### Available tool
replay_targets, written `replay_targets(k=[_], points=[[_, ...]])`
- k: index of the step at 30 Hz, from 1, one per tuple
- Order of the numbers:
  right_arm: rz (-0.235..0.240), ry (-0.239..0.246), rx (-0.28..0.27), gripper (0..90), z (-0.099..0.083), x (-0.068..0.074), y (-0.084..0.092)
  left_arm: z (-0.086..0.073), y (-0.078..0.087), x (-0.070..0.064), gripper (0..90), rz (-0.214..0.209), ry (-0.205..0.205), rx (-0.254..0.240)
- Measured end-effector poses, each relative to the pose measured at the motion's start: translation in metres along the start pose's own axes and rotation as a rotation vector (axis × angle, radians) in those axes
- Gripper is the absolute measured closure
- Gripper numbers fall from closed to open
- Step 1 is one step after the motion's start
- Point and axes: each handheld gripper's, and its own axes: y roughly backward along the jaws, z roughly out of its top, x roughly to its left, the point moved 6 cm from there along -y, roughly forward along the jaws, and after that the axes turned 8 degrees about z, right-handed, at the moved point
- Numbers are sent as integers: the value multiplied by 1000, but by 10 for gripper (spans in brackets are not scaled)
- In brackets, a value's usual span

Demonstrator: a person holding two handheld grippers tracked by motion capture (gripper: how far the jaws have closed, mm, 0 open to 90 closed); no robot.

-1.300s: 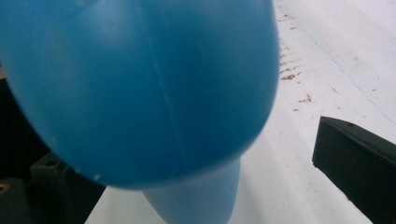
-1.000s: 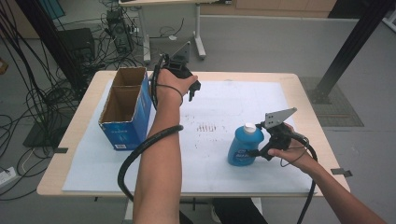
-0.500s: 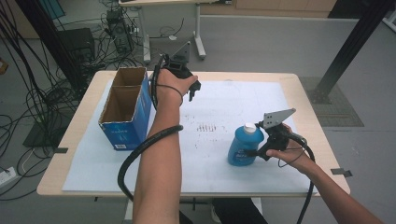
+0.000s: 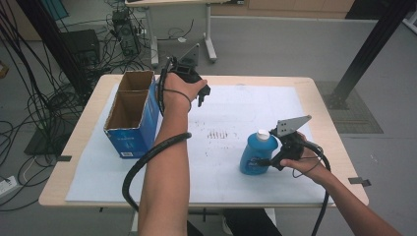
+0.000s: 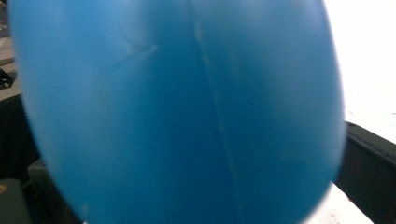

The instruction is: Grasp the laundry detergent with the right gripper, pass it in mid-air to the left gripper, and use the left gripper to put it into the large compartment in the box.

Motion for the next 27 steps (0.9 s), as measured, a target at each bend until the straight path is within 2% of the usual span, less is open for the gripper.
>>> replay_targets(k=[13,27], points=[[33,10,-7,10,1,5,-3,-1,1,1,69,-1,8,-4],[41,12,-16,9,1,6,-3,-1,2,0,69,-3,2,-1]])
